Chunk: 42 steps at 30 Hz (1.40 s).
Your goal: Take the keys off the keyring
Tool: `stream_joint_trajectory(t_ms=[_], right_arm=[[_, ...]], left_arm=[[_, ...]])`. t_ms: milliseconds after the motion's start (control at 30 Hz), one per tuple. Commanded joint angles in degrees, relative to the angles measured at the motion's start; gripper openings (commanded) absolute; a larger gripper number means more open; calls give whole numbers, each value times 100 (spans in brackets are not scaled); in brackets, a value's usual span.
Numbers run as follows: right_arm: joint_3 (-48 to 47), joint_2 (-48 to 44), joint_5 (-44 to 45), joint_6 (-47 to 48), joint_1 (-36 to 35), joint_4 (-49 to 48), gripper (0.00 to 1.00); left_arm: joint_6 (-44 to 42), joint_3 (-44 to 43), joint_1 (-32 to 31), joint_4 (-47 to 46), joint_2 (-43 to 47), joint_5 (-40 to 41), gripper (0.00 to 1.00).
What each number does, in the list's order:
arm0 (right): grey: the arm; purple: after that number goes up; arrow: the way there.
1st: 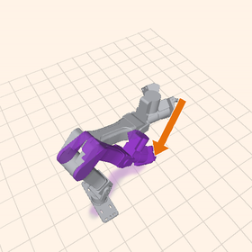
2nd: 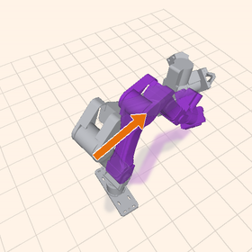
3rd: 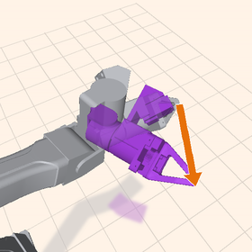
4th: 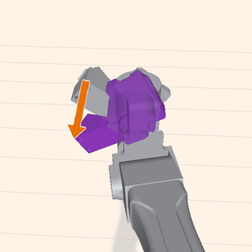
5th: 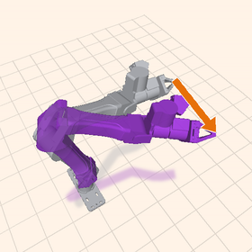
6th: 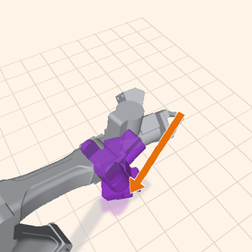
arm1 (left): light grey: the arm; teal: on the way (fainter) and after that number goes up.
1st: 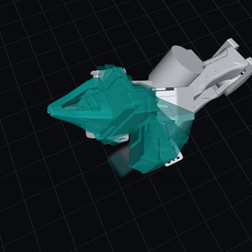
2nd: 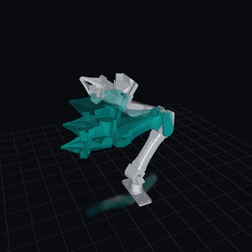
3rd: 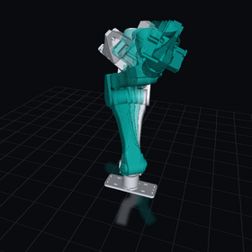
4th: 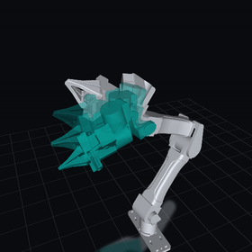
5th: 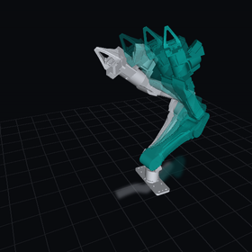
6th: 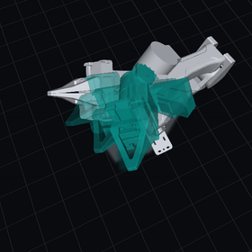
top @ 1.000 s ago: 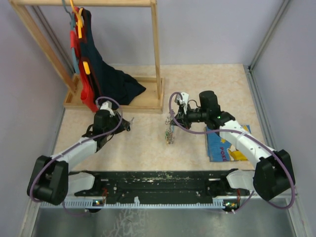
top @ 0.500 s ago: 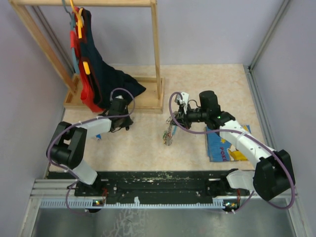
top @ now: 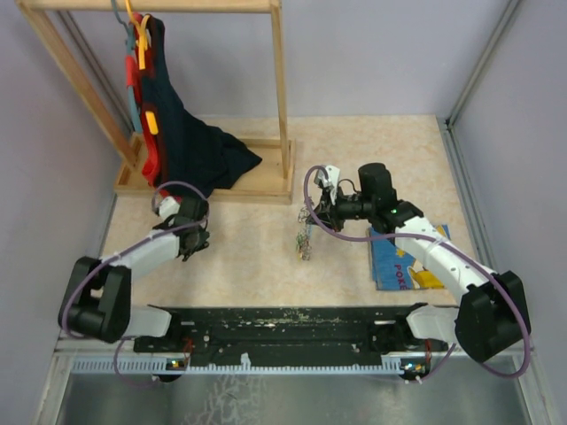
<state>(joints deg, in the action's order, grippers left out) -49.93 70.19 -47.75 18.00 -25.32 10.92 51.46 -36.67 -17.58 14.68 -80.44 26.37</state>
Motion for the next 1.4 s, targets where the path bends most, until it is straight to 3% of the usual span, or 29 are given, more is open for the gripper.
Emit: stream_joint_trajectory(t_ms=[0, 167, 267, 367, 500, 633, 833, 1067, 1367], right_arm=[[-358, -267, 20, 51, 81, -269, 0], [-350, -285, 125, -47, 216, -324, 0], [-339, -303, 104, -109, 295, -349, 0], [-348, -310, 92, -129, 361, -353, 0], [-363, -331, 78, -191, 474, -376, 0], [-373, -338, 43, -340, 685, -456, 0], [-515, -388, 117, -374, 1034, -451, 0], [-701, -284, 388, -240, 1448, -499, 0], [-1496, 917, 893, -223, 2621, -1163, 0]], left_arm=[[773, 363, 88, 564, 1034, 914, 46], [77, 611, 90, -164, 2382, 344, 58], [-849, 895, 93, -1174, 3009, -776, 66], [-1645, 1370, 88, -2452, 3559, -2608, 69], [-1672, 2118, 88, -4229, 3887, -4264, 78], [-1341, 2478, 89, -5404, 3608, -5082, 79], [-1257, 2240, 89, -5220, 3206, -5267, 79], [-1279, 2017, 88, -4525, 3334, -5153, 80], [-1426, 1935, 88, -4178, 3624, -5065, 80]])
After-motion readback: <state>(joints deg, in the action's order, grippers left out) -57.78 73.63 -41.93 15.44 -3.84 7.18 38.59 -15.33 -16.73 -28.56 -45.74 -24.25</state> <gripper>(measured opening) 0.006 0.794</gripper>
